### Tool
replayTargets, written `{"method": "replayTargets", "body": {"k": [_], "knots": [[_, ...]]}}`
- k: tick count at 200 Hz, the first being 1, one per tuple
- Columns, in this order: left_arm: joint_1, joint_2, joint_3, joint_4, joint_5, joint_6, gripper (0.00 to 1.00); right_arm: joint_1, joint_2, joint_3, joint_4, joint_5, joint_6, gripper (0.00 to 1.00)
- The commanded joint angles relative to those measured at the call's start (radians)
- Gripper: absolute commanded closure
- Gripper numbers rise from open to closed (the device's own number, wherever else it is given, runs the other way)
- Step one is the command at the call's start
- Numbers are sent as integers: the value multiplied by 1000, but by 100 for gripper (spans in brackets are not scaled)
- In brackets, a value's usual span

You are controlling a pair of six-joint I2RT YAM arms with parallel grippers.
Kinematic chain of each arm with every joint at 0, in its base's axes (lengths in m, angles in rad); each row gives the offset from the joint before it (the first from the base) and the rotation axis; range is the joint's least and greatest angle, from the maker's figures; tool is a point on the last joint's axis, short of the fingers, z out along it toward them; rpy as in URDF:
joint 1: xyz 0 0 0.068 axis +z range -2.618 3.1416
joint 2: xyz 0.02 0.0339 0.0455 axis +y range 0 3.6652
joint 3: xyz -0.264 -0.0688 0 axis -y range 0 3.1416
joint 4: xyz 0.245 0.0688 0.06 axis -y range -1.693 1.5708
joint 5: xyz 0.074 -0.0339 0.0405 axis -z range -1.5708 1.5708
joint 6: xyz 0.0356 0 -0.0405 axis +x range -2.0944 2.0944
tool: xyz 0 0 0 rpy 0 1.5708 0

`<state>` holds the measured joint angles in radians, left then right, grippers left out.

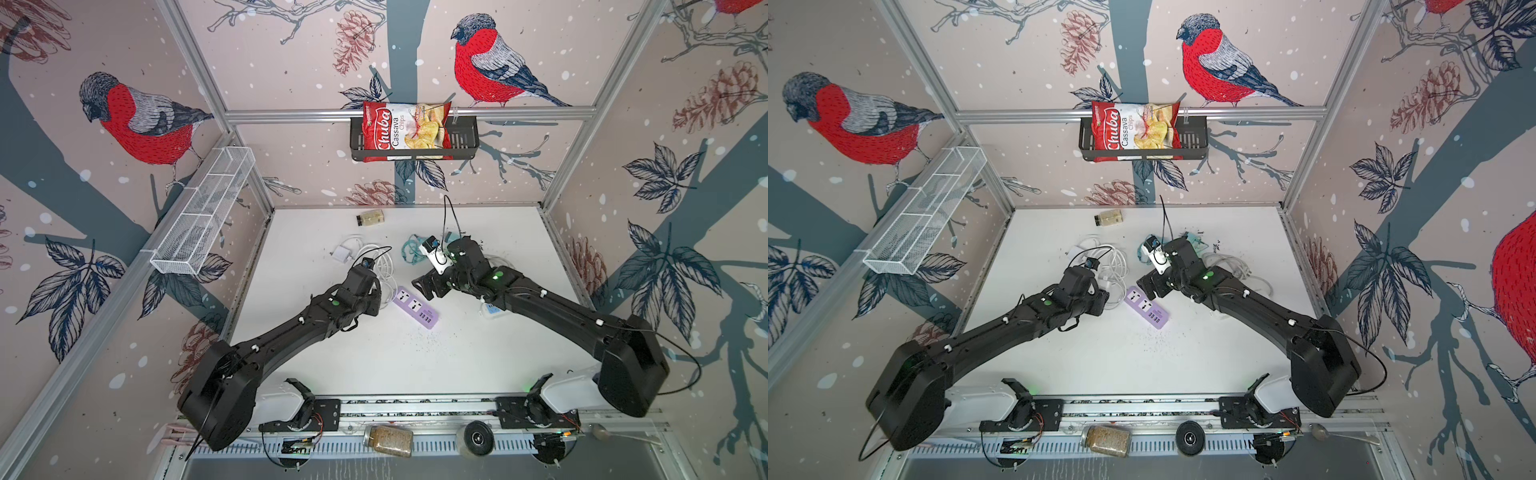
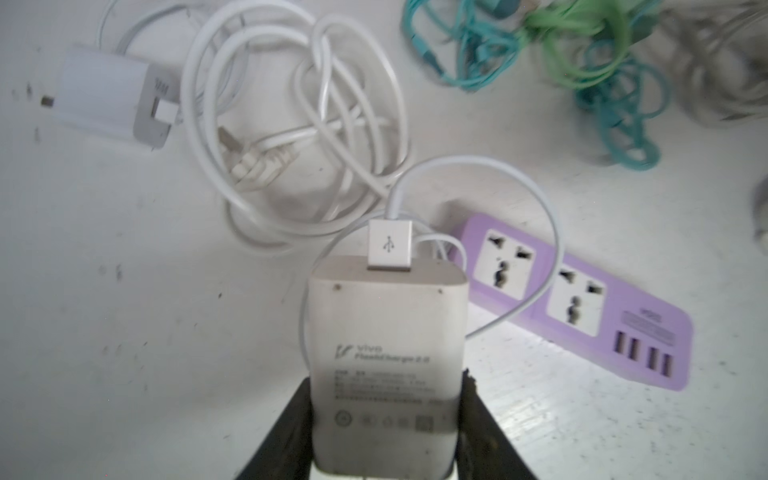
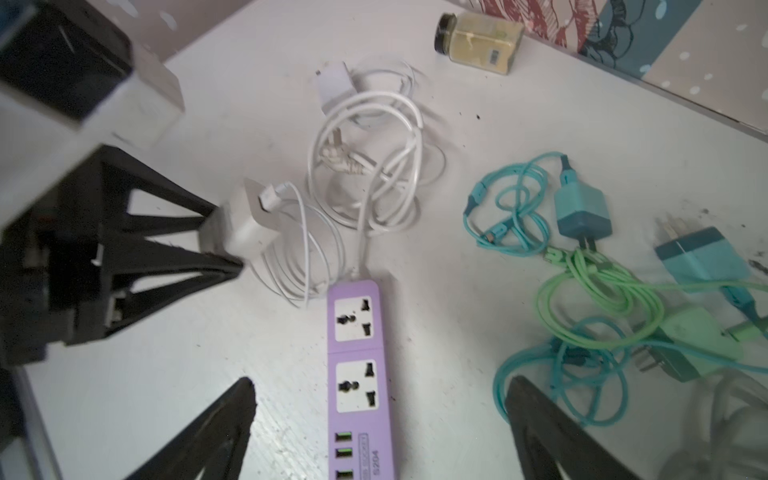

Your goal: Insert the plug

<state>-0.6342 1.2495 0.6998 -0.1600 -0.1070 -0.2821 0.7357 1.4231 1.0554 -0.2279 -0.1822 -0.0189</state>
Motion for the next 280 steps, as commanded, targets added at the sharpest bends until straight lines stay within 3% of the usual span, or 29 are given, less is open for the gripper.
{"method": "replayTargets", "body": {"k": [1,53,92,124,280], "knots": [[-14,-38,-43,215,61,72,79,-27,-13,29,57,-141,58,5],[-47,-75,-132,407,57,187,80,-78,42,131,35,-330,138,7],[-68,-90,-147,518,-3,299,82,-83,141,241,-65,-359,189,13],[-70,-90,-215,683,28,366,81,-65,187,262,-77,-416,204,20],[-76,-53,-230,744,35,440,83,-27,253,286,-106,-484,146,38]]}}
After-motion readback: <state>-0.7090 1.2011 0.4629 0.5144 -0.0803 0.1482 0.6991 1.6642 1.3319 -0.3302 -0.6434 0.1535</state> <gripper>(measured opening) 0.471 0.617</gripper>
